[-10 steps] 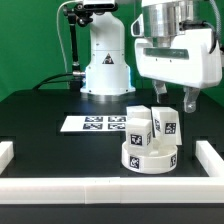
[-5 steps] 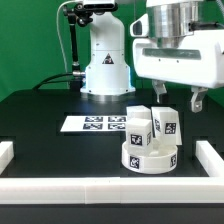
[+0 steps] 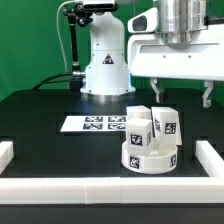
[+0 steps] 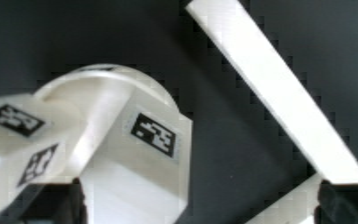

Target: Assemble stool

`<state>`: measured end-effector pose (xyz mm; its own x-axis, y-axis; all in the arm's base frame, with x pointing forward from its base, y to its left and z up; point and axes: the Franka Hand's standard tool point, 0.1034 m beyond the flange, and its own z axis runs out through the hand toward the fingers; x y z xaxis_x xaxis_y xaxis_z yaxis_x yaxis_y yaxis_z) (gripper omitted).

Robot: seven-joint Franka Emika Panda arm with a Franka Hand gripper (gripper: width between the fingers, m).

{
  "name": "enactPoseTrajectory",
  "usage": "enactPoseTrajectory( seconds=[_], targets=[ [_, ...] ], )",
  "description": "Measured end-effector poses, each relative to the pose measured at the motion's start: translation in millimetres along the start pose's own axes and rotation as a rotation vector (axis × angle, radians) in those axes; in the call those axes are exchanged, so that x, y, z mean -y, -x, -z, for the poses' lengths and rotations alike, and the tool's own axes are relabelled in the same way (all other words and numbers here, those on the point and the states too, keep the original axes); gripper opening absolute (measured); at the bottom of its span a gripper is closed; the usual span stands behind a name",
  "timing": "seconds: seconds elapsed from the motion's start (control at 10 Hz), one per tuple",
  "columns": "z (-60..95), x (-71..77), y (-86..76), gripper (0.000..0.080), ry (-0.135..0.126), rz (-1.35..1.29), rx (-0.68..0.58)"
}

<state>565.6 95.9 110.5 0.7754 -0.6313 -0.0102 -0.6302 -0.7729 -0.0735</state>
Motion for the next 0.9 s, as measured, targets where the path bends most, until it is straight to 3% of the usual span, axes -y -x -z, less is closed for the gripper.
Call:
enactPoseTrajectory(
  seconds=[0.4, 0.9],
  targets=[
    [0.8, -0.5, -4.2, 0.0648, -0.017, 0.484, -0.047],
    [2.4, -1.5, -8.2, 0.0648, 0.020, 0.957, -0.066]
  ],
)
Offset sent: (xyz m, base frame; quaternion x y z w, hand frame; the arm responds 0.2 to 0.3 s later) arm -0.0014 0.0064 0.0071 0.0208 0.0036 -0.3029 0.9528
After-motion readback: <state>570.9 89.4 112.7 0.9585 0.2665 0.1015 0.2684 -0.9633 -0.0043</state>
